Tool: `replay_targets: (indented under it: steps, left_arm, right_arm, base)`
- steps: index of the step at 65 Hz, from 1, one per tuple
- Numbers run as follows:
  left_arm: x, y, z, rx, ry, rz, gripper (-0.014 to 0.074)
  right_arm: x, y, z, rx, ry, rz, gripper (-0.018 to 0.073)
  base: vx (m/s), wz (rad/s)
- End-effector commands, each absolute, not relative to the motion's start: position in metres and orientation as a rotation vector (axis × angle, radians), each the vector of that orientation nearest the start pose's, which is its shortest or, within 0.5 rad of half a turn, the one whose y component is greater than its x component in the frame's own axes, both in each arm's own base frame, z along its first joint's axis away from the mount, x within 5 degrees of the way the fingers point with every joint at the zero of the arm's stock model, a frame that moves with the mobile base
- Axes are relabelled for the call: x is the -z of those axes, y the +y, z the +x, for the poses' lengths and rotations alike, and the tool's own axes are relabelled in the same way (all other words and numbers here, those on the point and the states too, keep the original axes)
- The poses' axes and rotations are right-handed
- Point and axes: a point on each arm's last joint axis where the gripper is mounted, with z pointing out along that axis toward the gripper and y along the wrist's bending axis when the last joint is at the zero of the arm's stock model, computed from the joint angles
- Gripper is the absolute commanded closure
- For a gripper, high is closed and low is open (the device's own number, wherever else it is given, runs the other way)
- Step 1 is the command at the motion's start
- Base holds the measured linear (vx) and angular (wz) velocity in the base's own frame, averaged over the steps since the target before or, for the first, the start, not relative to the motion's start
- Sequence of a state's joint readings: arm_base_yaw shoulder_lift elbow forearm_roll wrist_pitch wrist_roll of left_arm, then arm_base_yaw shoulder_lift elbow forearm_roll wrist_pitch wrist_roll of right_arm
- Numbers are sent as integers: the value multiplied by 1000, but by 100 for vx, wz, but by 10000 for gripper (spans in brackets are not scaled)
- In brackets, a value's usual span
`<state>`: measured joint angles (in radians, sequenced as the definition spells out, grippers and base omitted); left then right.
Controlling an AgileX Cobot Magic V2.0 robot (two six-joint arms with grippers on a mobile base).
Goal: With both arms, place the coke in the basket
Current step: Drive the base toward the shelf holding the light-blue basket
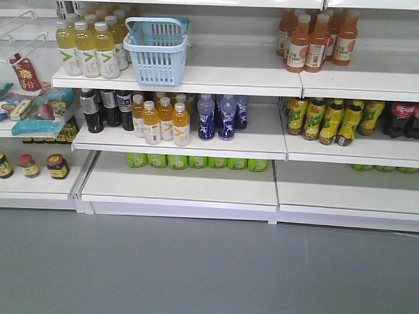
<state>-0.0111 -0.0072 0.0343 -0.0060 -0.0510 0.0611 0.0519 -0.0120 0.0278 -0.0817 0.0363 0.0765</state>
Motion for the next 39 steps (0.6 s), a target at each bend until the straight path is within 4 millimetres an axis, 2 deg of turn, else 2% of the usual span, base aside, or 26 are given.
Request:
replay_targets:
  steps: [1, 39]
  left_arm:
    - [-212, -1, 54, -19, 1375, 38, 603]
    - [-212, -1, 54, -19, 1375, 38, 603]
  right_arm:
    - [-203, 3, 56, -27, 1465, -53, 564]
    - [-203, 3, 56, -27, 1465, -53, 564]
  base:
    - [15, -1]
    - [15, -2]
